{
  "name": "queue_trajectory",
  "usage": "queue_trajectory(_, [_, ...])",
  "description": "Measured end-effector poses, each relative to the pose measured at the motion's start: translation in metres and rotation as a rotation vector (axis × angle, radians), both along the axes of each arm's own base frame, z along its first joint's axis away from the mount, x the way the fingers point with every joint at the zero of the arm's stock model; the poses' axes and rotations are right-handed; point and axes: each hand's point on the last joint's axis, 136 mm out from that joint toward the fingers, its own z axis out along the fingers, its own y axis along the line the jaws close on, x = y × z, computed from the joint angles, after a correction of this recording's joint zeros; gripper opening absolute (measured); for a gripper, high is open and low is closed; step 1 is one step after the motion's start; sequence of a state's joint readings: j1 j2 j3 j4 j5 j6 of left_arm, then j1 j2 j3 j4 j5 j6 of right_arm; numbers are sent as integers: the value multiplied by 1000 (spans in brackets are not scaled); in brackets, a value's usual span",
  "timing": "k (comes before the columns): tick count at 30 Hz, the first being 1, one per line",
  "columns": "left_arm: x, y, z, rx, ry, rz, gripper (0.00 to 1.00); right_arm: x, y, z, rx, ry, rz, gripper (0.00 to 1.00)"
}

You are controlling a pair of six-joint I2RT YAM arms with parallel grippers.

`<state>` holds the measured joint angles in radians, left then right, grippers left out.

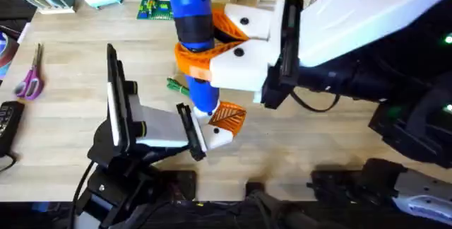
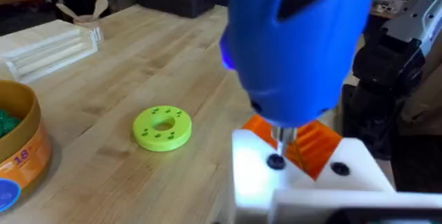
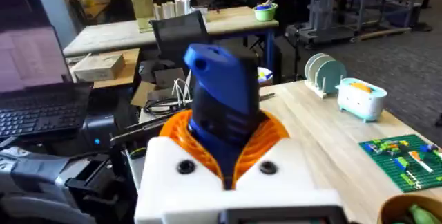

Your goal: Pick up the gripper from the table and insert it into the empty holder that is missing its gripper. Then pick up a screw, insert it into the mounting hole, and use the screwdriver to tighten it. Finally, clean up the table by picking up the vegetable and placing it into the bucket.

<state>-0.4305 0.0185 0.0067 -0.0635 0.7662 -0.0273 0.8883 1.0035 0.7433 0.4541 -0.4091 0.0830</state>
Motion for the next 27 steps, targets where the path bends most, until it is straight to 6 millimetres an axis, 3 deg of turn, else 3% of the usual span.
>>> queue_trajectory(14, [0, 0, 0, 0, 1, 0, 5, 1, 1, -12, -41, 32, -1, 26])
queue_trajectory(27, [0, 0, 0, 0, 1, 0, 6, 2, 2, -7, -22, 16, 0, 26])
